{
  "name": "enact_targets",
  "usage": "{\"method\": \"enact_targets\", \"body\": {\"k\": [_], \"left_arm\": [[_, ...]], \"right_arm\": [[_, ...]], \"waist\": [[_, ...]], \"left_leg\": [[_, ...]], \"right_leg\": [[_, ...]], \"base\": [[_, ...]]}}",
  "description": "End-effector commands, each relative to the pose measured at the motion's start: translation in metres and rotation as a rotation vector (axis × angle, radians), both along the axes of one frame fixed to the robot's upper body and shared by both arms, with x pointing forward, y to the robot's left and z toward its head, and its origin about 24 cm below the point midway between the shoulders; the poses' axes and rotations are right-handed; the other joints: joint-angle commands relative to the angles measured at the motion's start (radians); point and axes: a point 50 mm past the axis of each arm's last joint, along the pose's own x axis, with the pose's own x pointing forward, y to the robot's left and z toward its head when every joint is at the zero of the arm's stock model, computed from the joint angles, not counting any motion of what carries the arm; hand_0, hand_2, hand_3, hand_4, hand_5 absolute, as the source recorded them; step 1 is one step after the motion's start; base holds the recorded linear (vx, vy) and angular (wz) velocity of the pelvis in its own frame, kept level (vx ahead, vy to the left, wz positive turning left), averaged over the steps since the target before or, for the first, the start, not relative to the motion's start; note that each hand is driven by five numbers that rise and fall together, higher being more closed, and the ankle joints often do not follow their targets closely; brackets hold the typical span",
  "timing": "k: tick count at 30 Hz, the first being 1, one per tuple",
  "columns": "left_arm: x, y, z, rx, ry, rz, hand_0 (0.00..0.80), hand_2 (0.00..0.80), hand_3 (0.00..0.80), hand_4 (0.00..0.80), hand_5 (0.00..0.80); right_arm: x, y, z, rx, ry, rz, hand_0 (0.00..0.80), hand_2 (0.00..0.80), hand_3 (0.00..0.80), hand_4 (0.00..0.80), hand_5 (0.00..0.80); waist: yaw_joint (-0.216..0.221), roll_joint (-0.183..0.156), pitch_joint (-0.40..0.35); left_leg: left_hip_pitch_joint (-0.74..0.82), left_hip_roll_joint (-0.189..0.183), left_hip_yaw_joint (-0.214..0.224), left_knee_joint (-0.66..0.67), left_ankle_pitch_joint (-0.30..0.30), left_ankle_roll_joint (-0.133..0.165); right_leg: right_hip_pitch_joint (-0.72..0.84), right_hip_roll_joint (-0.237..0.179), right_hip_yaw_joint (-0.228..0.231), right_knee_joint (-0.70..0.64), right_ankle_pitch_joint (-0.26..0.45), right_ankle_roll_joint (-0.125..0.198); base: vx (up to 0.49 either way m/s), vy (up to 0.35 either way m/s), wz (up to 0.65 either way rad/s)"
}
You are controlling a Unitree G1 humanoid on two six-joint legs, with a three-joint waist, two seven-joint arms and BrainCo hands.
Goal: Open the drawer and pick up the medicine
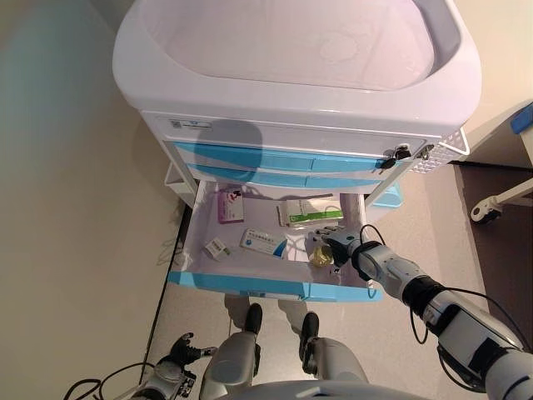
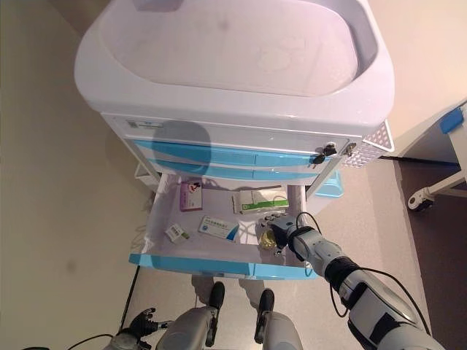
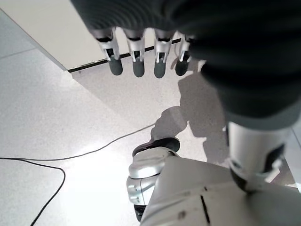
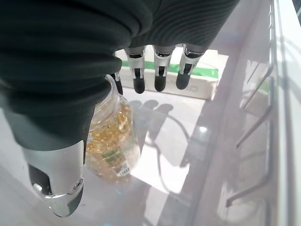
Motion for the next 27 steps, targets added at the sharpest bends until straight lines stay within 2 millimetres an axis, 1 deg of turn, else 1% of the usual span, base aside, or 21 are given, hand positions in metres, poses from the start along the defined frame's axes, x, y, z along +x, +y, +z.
{"method": "enact_targets", "body": {"k": [1, 9, 26, 27], "left_arm": [[-0.0002, -0.0124, -0.0034, -0.012, 0.013, -0.035, 0.000, 0.000, 0.000, 0.000, 0.000], [0.0010, -0.0136, -0.0032, -0.014, 0.009, -0.043, 0.000, 0.000, 0.000, 0.000, 0.000], [0.0011, -0.0130, -0.0030, -0.011, 0.004, -0.036, 0.000, 0.000, 0.000, 0.000, 0.000], [0.0009, -0.0128, -0.0030, -0.011, 0.005, -0.034, 0.000, 0.000, 0.000, 0.000, 0.000]], "right_arm": [[0.0130, 0.0073, 0.0227, -0.012, -0.106, 0.063, 0.000, 0.000, 0.000, 0.000, 0.000], [0.0123, 0.0058, 0.0179, -0.026, -0.090, 0.052, 0.000, 0.000, 0.000, 0.000, 0.000], [0.0099, 0.0148, 0.0139, -0.002, -0.074, 0.064, 0.000, 0.000, 0.000, 0.000, 0.000], [0.0099, 0.0152, 0.0138, -0.001, -0.073, 0.064, 0.088, 0.088, 0.088, 0.088, 0.088]], "waist": [[-0.003, -0.034, 0.001], [-0.004, -0.035, 0.001], [0.000, -0.036, 0.005], [0.001, -0.036, 0.005]], "left_leg": [[-0.017, -0.047, 0.006, 0.005, -0.023, 0.021], [-0.020, -0.047, 0.006, 0.006, -0.023, 0.022], [-0.019, -0.046, 0.006, 0.002, -0.022, 0.023], [-0.020, -0.046, 0.006, 0.002, -0.022, 0.023]], "right_leg": [[-0.033, -0.019, 0.038, 0.030, 0.058, 0.067], [-0.036, -0.018, 0.040, 0.029, 0.059, 0.067], [-0.037, -0.019, 0.042, 0.027, 0.063, 0.069], [-0.037, -0.019, 0.042, 0.026, 0.063, 0.069]], "base": [[0.000, 0.000, 0.00], [0.000, 0.000, 0.00], [0.000, 0.000, 0.00], [0.000, 0.000, 0.00]]}}
